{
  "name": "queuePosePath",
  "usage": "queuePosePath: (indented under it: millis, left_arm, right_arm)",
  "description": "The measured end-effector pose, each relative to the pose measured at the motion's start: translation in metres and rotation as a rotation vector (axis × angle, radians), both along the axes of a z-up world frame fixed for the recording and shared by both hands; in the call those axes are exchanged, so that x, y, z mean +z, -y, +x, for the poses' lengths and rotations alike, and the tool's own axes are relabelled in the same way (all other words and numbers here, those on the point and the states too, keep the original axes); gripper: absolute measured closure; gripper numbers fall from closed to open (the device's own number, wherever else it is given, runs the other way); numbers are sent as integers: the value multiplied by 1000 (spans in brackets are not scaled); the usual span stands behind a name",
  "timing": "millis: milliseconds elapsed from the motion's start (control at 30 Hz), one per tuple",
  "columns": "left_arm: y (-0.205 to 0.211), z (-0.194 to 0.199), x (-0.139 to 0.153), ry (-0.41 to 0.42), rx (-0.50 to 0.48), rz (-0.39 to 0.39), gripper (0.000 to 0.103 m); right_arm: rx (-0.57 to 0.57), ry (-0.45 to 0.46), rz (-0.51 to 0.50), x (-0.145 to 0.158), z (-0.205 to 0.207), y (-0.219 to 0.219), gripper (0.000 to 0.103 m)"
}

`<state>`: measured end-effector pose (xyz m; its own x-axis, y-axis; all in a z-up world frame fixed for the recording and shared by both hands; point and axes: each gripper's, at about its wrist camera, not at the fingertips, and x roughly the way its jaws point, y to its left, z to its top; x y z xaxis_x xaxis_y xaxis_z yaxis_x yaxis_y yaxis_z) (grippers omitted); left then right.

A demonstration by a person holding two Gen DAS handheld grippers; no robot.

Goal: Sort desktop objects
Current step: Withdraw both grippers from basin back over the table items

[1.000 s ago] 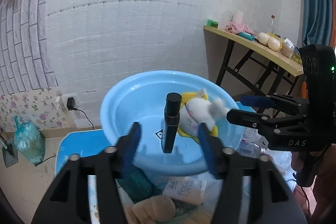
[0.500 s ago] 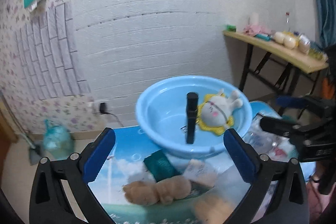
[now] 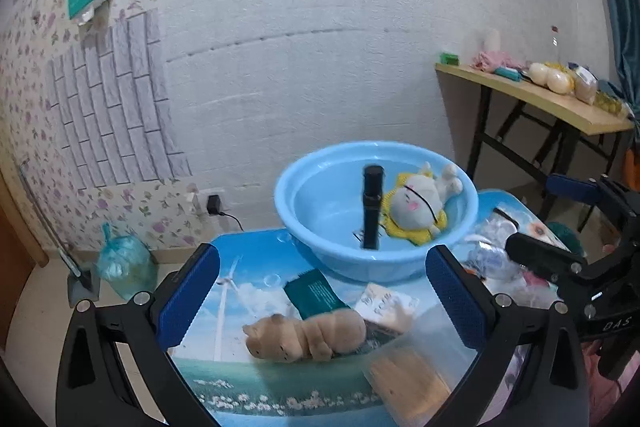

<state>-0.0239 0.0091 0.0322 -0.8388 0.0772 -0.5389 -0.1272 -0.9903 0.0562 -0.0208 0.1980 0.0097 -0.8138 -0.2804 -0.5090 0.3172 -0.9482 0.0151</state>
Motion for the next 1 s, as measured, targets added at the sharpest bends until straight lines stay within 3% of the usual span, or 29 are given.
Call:
queuePosePath:
  millis: [233, 400, 533, 700, 1000]
  left_arm:
    - [-3, 6, -22, 98, -40, 11, 0]
    - [0, 10, -30, 108, -21, 25, 0]
    - [-1, 13, -40, 142, -32, 62, 0]
    - [-9, 26, -55, 145, -58, 89, 0]
    - [-33, 36, -90, 234, -132, 59, 0]
  right_arm:
    - [-48, 94, 8, -16, 4, -13, 0]
    - [-142, 166, -35, -29, 6, -33, 0]
    - [-135, 246, -81, -43, 4, -41, 16]
    - [-142, 244, -50, -61, 15, -36, 16]
    - [-99, 277, -33, -76, 26, -24, 16]
